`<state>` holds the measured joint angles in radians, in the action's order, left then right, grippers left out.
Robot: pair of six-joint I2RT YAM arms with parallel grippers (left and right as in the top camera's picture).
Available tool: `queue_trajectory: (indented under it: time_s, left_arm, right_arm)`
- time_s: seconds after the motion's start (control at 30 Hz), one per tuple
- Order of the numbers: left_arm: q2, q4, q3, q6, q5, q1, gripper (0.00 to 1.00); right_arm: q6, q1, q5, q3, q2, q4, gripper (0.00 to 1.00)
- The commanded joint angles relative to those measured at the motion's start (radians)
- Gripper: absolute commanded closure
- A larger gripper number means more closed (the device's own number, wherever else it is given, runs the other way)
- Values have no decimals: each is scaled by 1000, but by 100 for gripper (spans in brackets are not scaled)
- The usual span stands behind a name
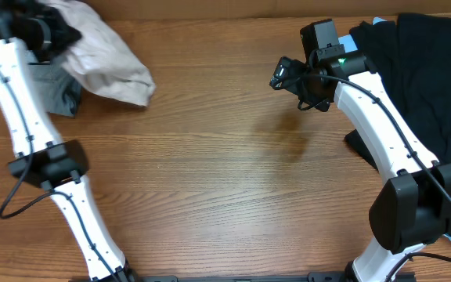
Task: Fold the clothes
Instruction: 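Carry the folded shorts with the left gripper to the top-left jeans stack, then lower the shorts onto the jeans stack and open the left gripper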
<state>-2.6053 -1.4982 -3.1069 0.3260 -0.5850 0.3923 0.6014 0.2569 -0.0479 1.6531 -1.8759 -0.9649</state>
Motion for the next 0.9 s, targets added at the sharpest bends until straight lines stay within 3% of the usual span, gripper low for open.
queue_trajectory:
  time_s: [0.0, 0.13, 0.27, 0.73, 0.87]
  left_arm:
    - [31, 127, -35, 203, -206, 56, 96]
    - [31, 346, -35, 397, -259, 88, 96]
    - [31, 449, -35, 468, -248, 96, 96]
    - [31, 471, -35, 467, -20, 121, 96]
    - [31, 483, -35, 464, 105, 122, 96]
  right_arm:
    - [-8, 4, 2, -5, 17, -5, 0]
    - [-8, 4, 2, -5, 17, -26, 0]
    - [-8, 4, 2, -5, 17, -38, 0]
    - [-8, 3, 3, -5, 17, -39, 0]
    - [-8, 3, 3, -5, 17, -40, 0]
